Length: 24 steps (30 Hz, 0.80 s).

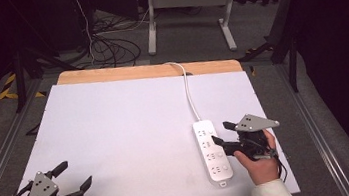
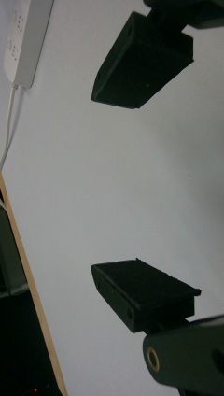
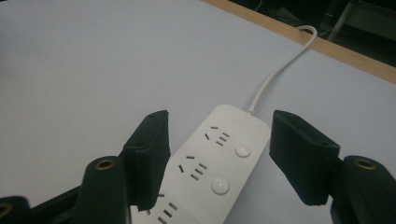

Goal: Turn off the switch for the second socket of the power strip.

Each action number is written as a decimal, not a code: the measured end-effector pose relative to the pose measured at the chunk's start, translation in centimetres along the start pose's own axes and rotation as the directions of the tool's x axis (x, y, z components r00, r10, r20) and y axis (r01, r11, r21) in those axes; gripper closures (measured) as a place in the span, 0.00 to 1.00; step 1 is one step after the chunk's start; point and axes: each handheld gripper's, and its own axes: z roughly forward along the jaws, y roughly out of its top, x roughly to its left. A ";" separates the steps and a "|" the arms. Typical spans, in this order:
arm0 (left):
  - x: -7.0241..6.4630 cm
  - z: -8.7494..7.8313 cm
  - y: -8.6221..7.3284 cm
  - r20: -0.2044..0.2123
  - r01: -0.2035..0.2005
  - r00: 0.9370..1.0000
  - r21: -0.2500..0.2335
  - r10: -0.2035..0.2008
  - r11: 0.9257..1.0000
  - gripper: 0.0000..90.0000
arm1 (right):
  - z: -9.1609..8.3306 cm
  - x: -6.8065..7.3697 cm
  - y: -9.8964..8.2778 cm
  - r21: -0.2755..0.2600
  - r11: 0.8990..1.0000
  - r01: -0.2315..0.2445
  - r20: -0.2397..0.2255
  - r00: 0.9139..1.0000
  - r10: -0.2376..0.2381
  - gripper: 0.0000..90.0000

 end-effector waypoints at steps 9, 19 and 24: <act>0.0 0.0 0.0 0.000 0.000 1.000 -0.002 0.000 1.000 0.19 | 1.4 0.0 1.0 0.013 1.000 -0.011 -0.024 1.000 0.011 0.45; 0.0 0.0 0.0 -0.001 -0.005 1.000 0.003 0.005 1.000 0.19 | 2.9 0.2 1.9 0.063 0.998 0.021 -0.011 1.000 -0.020 0.46; 0.1 0.0 0.0 -0.001 -0.002 1.000 0.003 0.002 1.000 0.19 | 3.7 0.2 2.0 0.096 0.995 0.032 -0.027 0.999 -0.030 0.55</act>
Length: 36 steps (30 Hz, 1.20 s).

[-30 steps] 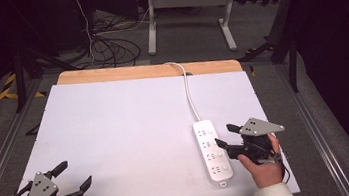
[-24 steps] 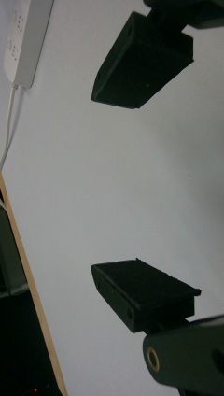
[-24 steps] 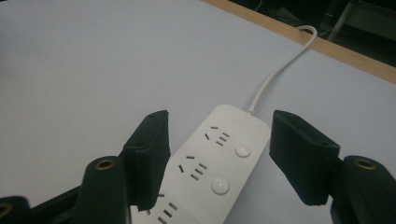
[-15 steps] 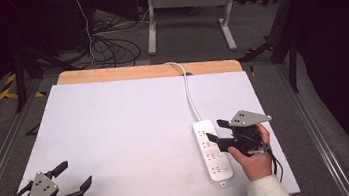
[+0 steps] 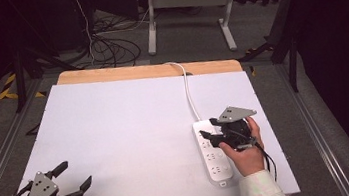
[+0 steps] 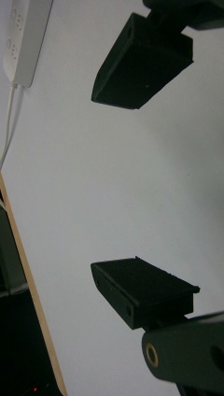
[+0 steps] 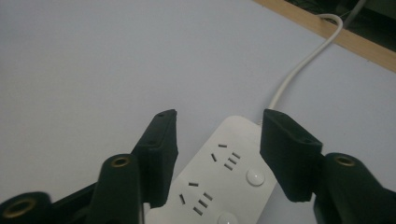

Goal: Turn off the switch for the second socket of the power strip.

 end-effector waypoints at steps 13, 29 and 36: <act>0.0 0.1 0.0 0.000 0.004 1.000 0.004 -0.004 1.000 0.19 | 0.9 -0.1 0.0 0.202 0.979 0.015 0.004 1.000 -0.016 1.00; 0.0 0.1 0.0 -0.004 0.004 1.000 0.006 -0.003 1.000 0.19 | 1.9 -0.3 -0.2 0.365 0.931 -0.024 0.029 0.999 0.015 1.00; 0.0 0.1 0.0 -0.007 -0.002 1.000 0.008 0.002 1.000 0.19 | 2.1 -0.3 -0.4 0.405 0.913 -0.038 0.032 0.999 0.027 1.00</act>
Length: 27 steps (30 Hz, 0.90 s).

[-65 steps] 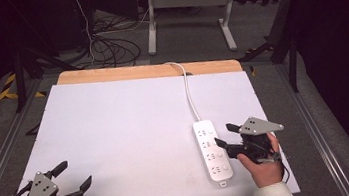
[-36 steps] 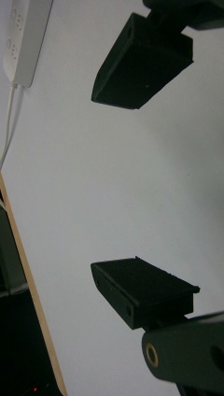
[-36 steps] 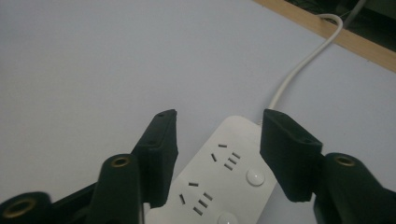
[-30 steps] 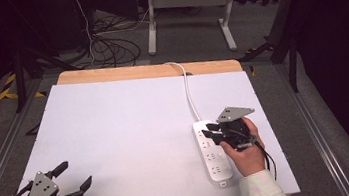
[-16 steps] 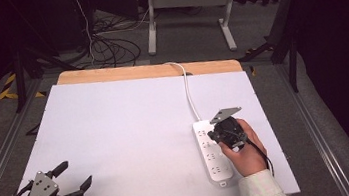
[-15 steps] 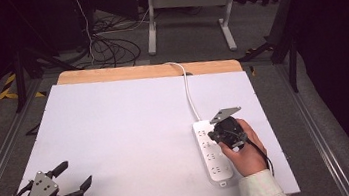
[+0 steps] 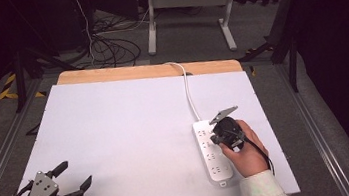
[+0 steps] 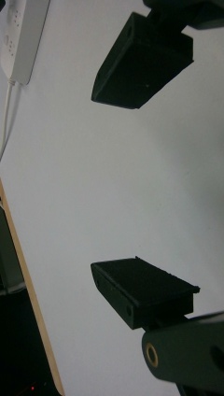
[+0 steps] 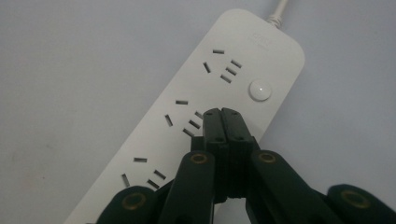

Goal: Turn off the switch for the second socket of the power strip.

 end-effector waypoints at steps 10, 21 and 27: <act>0.0 0.0 0.0 -0.001 0.001 1.000 0.000 -0.001 1.000 0.19 | 0.6 -0.1 -0.1 0.048 0.999 -0.007 0.020 1.000 0.007 1.00; 0.0 0.0 0.0 -0.001 0.002 1.000 0.000 -0.002 1.000 0.19 | 0.7 -0.2 -0.1 0.030 1.000 -0.001 0.024 1.000 0.000 1.00; 0.0 0.0 0.0 -0.001 0.003 1.000 0.000 -0.003 1.000 0.19 | 0.9 -0.1 -0.1 0.024 1.000 0.003 0.019 1.000 -0.003 1.00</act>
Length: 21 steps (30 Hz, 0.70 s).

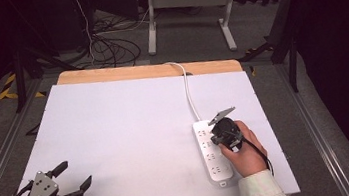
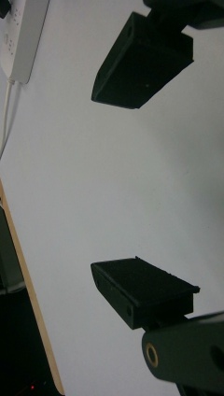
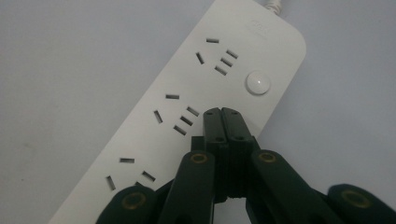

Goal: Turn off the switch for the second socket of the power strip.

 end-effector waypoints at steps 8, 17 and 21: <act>0.0 0.0 0.0 0.000 -0.003 1.000 -0.001 0.003 1.000 0.19 | 0.2 0.0 -0.1 0.007 1.000 -0.005 -0.003 1.000 0.005 1.00; 0.0 0.0 0.0 0.000 -0.003 1.000 -0.001 0.003 1.000 0.19 | 0.2 -0.1 -0.2 -0.003 1.000 -0.019 -0.013 1.000 0.019 1.00; 0.0 0.0 0.0 0.000 -0.005 1.000 0.004 0.005 1.000 0.19 | 0.2 -0.3 -0.3 -0.009 1.000 -0.030 -0.025 0.999 0.030 1.00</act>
